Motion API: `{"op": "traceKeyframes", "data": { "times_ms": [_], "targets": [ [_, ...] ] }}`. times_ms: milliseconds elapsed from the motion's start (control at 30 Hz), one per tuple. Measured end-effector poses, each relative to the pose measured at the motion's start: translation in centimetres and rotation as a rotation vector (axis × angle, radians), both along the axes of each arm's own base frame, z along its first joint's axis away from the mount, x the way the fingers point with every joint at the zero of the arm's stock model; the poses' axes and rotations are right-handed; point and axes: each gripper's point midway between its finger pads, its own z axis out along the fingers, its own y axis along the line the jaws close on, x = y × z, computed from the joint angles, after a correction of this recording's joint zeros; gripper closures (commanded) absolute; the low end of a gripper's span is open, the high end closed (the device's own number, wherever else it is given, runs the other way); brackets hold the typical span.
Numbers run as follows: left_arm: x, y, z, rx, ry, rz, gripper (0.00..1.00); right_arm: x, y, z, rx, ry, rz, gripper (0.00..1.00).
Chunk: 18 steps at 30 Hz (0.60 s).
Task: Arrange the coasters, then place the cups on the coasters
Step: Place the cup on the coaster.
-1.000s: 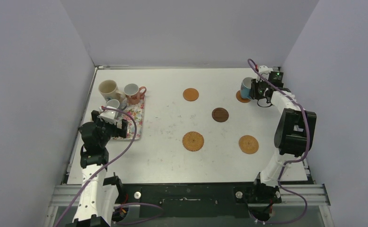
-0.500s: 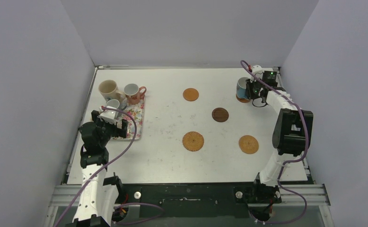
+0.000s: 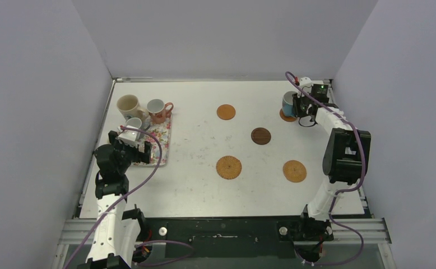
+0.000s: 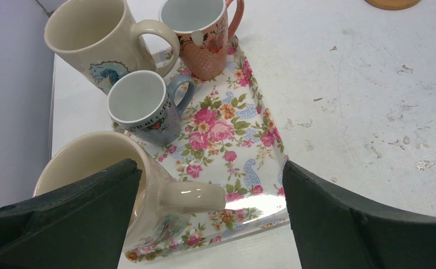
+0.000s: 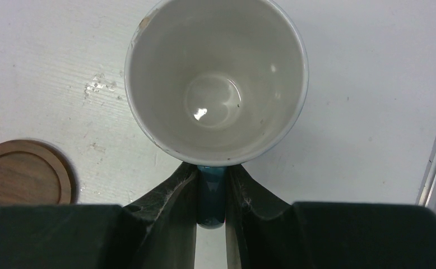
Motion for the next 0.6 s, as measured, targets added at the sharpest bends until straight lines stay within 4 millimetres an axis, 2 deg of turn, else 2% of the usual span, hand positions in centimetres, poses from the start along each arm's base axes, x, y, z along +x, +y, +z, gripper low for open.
{"op": "traceKeyframes", "data": {
  "times_ms": [600],
  "targets": [
    [0.01, 0.02, 0.01, 0.004, -0.001, -0.001, 0.03, 0.20, -0.37, -0.38, -0.012, 0.002, -0.015, 1.00]
  ]
}}
